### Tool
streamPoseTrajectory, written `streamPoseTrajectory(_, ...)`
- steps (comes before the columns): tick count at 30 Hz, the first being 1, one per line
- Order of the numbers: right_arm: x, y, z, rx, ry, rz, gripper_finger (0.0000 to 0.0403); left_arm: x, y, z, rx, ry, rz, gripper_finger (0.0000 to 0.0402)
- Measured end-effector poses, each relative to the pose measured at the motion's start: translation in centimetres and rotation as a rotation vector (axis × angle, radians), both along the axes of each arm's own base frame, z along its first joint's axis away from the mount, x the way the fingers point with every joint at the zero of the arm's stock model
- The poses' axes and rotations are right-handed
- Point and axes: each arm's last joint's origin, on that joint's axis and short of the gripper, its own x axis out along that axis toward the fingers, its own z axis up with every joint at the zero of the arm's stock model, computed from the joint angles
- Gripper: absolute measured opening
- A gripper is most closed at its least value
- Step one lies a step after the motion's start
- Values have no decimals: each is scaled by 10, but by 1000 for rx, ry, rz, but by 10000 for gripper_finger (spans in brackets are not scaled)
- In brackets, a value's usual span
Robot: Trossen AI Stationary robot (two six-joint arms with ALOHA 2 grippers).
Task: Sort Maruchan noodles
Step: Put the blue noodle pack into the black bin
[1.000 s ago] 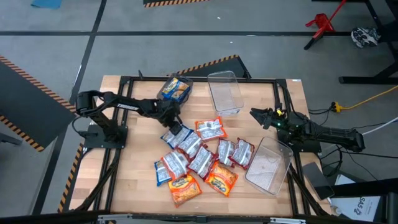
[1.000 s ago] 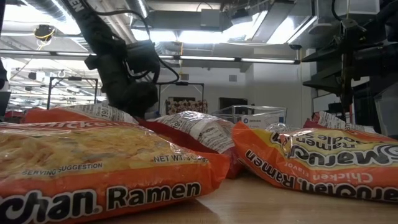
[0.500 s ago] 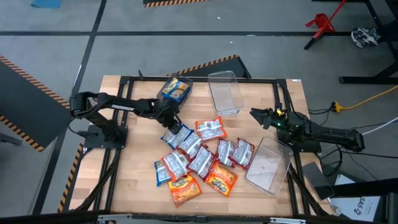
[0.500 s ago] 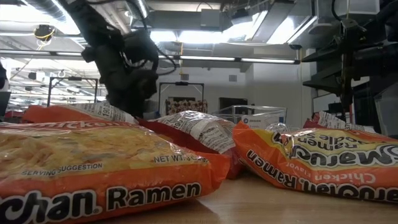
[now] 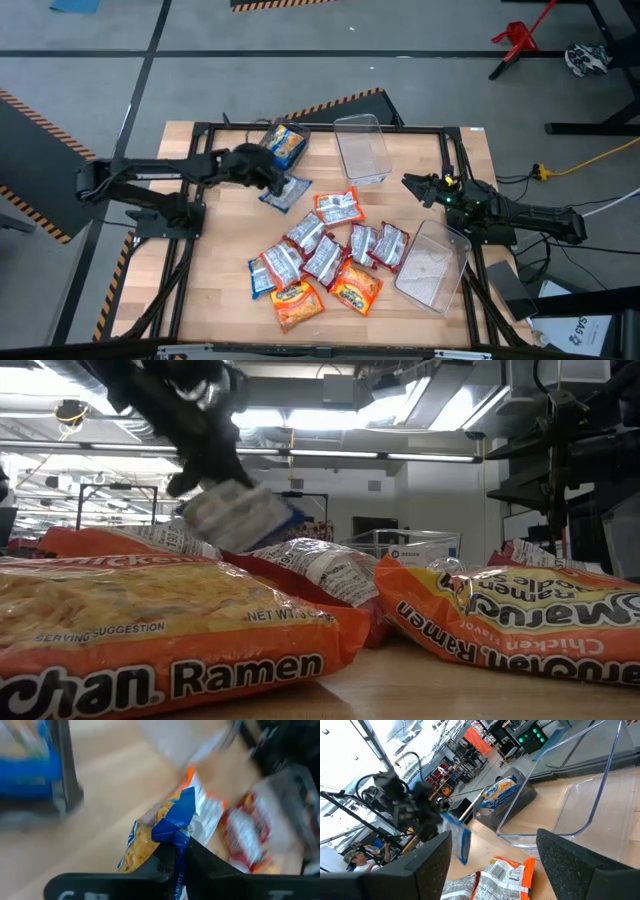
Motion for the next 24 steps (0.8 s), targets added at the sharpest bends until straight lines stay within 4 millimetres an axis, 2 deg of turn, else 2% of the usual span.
streamPoseTrajectory(7, 0, 0, 0, -3, 2, -1, 278, -8, 1, 42, 144, -295, 112, 8)
streamPoseTrajectory(10, 0, 0, 0, -6, 3, -1, 278, -14, 4, 52, 248, -336, 185, 8)
streamPoseTrajectory(15, 0, 0, 0, -7, 4, -2, 278, -22, 18, 56, 420, -277, 317, 8)
streamPoseTrajectory(24, 0, 0, 0, -8, 4, -7, 278, -30, 52, 54, 672, -30, 460, 8)
